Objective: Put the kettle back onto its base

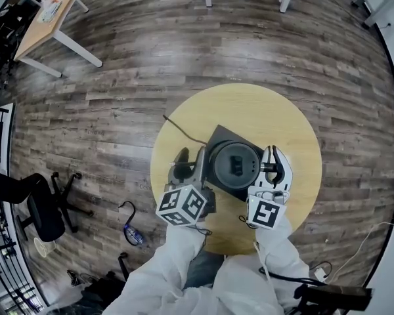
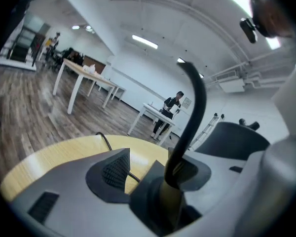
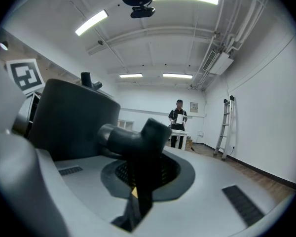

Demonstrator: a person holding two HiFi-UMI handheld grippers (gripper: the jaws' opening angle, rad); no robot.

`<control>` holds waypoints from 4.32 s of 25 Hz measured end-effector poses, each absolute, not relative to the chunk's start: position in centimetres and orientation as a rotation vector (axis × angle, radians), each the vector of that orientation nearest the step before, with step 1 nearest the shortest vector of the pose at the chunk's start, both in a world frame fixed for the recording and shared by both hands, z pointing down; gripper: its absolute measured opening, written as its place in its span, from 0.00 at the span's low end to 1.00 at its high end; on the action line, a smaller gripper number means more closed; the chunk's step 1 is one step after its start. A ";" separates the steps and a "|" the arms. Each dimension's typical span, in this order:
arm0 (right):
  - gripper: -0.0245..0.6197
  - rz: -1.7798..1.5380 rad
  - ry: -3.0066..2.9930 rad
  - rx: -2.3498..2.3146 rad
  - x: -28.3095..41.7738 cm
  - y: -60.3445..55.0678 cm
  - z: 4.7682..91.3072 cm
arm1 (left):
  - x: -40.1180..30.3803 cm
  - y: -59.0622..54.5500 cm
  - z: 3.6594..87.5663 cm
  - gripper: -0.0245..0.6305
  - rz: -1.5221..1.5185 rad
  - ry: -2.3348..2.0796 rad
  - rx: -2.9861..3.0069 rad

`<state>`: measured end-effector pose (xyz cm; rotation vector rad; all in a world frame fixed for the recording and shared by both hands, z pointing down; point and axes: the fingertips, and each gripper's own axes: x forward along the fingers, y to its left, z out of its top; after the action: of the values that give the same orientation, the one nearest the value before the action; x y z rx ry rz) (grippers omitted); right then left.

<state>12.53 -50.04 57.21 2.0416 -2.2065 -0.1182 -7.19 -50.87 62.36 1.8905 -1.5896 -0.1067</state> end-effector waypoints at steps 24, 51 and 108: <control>0.09 -0.152 -2.168 2.056 11.1 -50.3 58.1 | -6.5 -51.6 58.9 0.28 -0.189 -1.491 2.094; 0.30 0.289 -2.106 1.955 11.6 -42.2 59.3 | -7.4 -42.0 57.7 0.28 -0.178 -1.567 1.975; 0.06 0.369 -2.336 1.745 8.4 -12.8 47.2 | -2.0 -11.3 46.7 0.04 -0.067 -1.341 2.302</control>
<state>8.42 -12.79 47.21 1.7450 -2.3357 0.3689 -1.99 -11.31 46.65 2.3018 -1.3407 -0.0666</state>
